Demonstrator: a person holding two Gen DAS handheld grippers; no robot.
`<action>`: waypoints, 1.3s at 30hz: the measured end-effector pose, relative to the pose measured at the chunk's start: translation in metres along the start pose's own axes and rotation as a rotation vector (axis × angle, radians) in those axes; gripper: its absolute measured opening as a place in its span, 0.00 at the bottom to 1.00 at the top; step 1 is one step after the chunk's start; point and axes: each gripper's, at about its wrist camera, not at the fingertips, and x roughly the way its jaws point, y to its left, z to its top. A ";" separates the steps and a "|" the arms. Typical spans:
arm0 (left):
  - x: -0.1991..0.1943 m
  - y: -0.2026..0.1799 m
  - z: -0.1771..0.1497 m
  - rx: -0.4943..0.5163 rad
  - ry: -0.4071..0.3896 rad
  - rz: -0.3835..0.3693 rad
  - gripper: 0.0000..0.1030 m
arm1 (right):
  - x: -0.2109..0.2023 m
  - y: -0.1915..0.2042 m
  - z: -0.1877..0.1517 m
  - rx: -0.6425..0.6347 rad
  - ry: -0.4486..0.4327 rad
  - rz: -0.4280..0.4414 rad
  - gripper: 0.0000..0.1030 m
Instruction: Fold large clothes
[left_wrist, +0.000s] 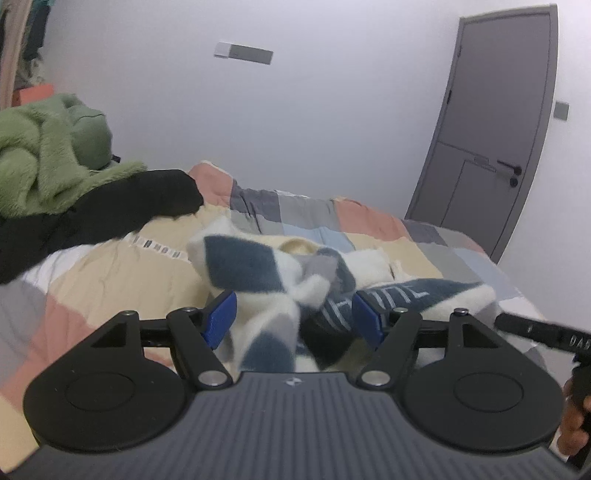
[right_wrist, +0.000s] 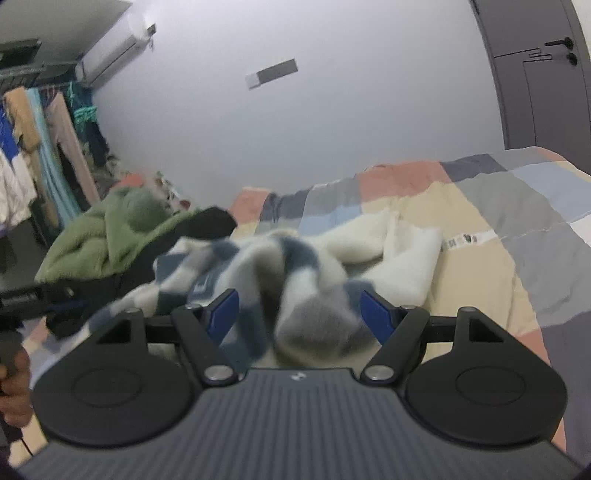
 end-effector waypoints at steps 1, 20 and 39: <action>0.008 -0.002 0.003 0.016 0.011 -0.004 0.72 | 0.004 0.000 0.003 -0.004 -0.004 0.000 0.72; 0.144 -0.006 -0.006 0.206 0.230 0.118 0.65 | 0.109 -0.011 0.006 -0.045 0.107 0.270 0.55; 0.010 0.094 0.021 -0.249 -0.001 0.176 0.18 | 0.017 0.024 -0.014 -0.385 0.052 0.431 0.24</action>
